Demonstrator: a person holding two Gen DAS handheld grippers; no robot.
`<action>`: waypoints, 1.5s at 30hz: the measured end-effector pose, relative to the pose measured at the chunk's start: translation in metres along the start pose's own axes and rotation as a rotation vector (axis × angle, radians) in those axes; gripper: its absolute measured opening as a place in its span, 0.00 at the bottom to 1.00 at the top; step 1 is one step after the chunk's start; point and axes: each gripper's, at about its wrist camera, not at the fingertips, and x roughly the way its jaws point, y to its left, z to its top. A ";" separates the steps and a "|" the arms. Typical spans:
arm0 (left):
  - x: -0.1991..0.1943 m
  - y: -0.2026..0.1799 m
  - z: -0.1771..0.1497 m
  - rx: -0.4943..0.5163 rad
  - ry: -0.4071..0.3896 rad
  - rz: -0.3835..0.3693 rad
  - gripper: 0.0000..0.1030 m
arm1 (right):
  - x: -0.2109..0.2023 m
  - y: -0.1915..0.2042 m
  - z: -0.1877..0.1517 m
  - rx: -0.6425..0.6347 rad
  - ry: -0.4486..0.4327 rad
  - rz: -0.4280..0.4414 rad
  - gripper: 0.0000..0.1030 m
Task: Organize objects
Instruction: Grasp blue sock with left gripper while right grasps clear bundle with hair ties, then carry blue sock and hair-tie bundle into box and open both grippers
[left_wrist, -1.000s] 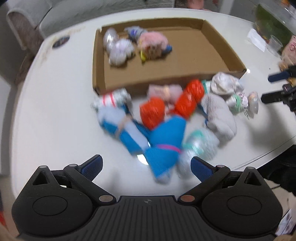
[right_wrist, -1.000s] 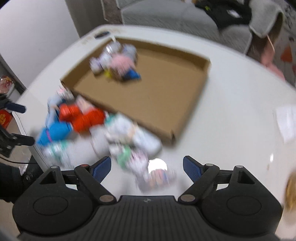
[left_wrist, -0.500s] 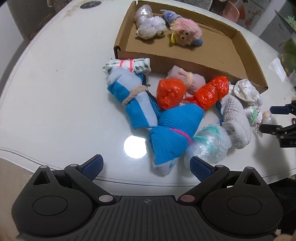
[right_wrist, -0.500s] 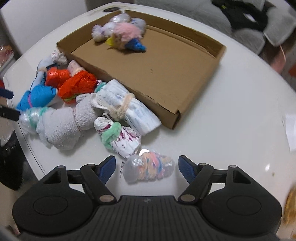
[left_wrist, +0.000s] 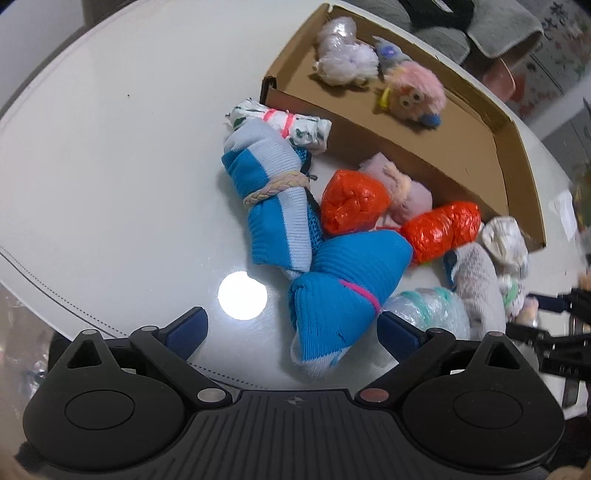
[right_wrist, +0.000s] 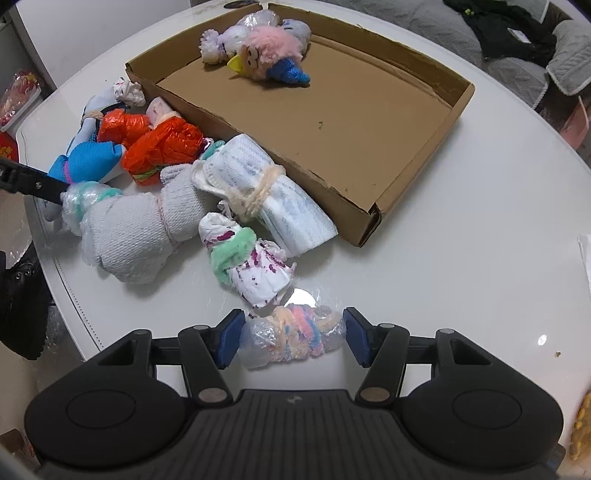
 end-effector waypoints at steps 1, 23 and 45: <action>0.000 -0.001 0.000 -0.002 -0.005 0.001 0.96 | 0.000 -0.001 0.000 0.002 0.001 0.003 0.53; 0.002 -0.005 0.003 0.083 -0.096 0.083 0.81 | -0.002 -0.006 -0.003 0.032 0.004 0.026 0.52; -0.087 -0.047 0.015 0.210 -0.161 0.006 0.55 | -0.062 -0.035 -0.003 0.152 -0.162 -0.006 0.52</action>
